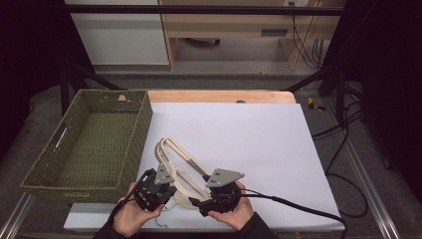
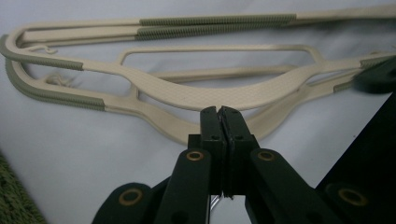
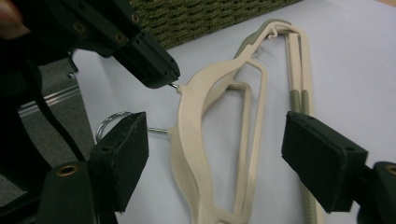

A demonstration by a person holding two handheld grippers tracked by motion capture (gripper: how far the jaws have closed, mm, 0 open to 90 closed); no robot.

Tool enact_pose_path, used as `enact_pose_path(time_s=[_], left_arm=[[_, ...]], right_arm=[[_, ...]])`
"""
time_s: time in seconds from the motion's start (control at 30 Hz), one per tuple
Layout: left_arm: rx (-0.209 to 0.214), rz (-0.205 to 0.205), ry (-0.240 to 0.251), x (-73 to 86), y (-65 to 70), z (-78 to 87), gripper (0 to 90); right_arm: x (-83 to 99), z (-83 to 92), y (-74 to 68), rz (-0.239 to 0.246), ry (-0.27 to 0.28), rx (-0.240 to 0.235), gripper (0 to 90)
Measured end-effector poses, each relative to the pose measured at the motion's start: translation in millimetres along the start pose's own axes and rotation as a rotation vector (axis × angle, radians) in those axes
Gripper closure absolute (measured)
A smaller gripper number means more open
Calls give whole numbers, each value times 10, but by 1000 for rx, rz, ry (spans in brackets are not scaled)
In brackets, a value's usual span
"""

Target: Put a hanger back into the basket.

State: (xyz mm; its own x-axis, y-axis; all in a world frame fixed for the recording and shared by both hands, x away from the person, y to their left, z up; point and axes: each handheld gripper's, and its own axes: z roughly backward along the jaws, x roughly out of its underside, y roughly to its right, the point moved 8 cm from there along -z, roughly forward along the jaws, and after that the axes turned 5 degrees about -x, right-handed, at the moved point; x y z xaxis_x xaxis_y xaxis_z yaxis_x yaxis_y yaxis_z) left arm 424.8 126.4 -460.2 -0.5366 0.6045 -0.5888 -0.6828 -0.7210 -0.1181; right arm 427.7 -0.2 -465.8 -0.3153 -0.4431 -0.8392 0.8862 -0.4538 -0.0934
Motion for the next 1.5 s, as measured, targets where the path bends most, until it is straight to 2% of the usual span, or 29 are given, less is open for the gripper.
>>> enact_pose_path(time_s=[0.1, 0.13, 0.27, 0.43, 0.47, 0.6, 0.67, 0.8, 0.87, 0.9, 0.93, 0.97, 1.0, 1.03, 1.1, 1.13, 1.23, 1.27, 1.3, 1.33, 1.37, 1.43, 1.5], left_arm=[[-5, -8, 0, -29, 12, 13, 886], [-5, -8, 0, -29, 12, 13, 886], [-6, -17, -3, -24, 27, -2, 886], [0, -13, 6, -28, 28, 7, 886], [-3, -16, 6, -24, 28, 5, 885], [2, -9, 4, -15, 32, 3, 885], [0, -10, 12, -20, 32, 3, 884], [5, -7, 37, -39, 33, 21, 874], [24, -4, 60, -60, 22, 63, 794], [20, -1, 78, -76, -11, 110, 669], [19, 10, 100, -93, -30, 142, 669], [29, 48, 178, -153, -84, 243, 552], [29, 48, 178, -153, -84, 243, 502], [38, 64, 222, -182, -123, 314, 502], [52, 78, 311, -231, -192, 467, 425], [46, 81, 333, -243, -218, 508, 359], [25, 87, 386, -261, -301, 626, 245], [25, 93, 397, -262, -319, 648, 245], [28, 109, 417, -260, -367, 683, 202], [28, 109, 417, -260, -367, 683, 188], [35, 118, 427, -257, -390, 690, 173], [46, 129, 437, -253, -418, 678, 164], [48, 132, 437, -249, -428, 646, 132]], right_arm=[[10, -159, -59, 27, -46, -8, 303], [10, -159, -59, 27, -46, -8, 303], [75, -262, -82, 43, -85, -8, 428], [156, -339, -89, 64, -131, -10, 532], [165, -363, -90, 64, -133, -5, 560], [177, -405, -89, 115, -146, 24, 686], [180, -402, -98, 118, -155, 26, 734], [168, -389, -103, 156, -148, 30, 752], [154, -371, -96, 168, -141, 37, 757], [142, -349, -89, 172, -140, 44, 760], [142, -349, -89, 172, -140, 44, 760], [121, -328, -76, 177, -134, 55, 763], [121, -328, -76, 177, -134, 55, 763], [110, -319, -67, 182, -130, 58, 765], [86, -280, -41, 188, -131, 74, 770], [73, -244, -20, 188, -138, 85, 774], [21, -159, 46, 186, -129, 110, 785], [21, -159, 46, 186, -129, 110, 785], [-3, -98, 97, 183, -129, 127, 793], [-3, -98, 97, 183, -129, 127, 793], [-18, -31, 164, 168, -130, 157, 806], [-23, -4, 198, 169, -130, 168, 811], [-42, 104, 314, 144, -121, 206, 829]])
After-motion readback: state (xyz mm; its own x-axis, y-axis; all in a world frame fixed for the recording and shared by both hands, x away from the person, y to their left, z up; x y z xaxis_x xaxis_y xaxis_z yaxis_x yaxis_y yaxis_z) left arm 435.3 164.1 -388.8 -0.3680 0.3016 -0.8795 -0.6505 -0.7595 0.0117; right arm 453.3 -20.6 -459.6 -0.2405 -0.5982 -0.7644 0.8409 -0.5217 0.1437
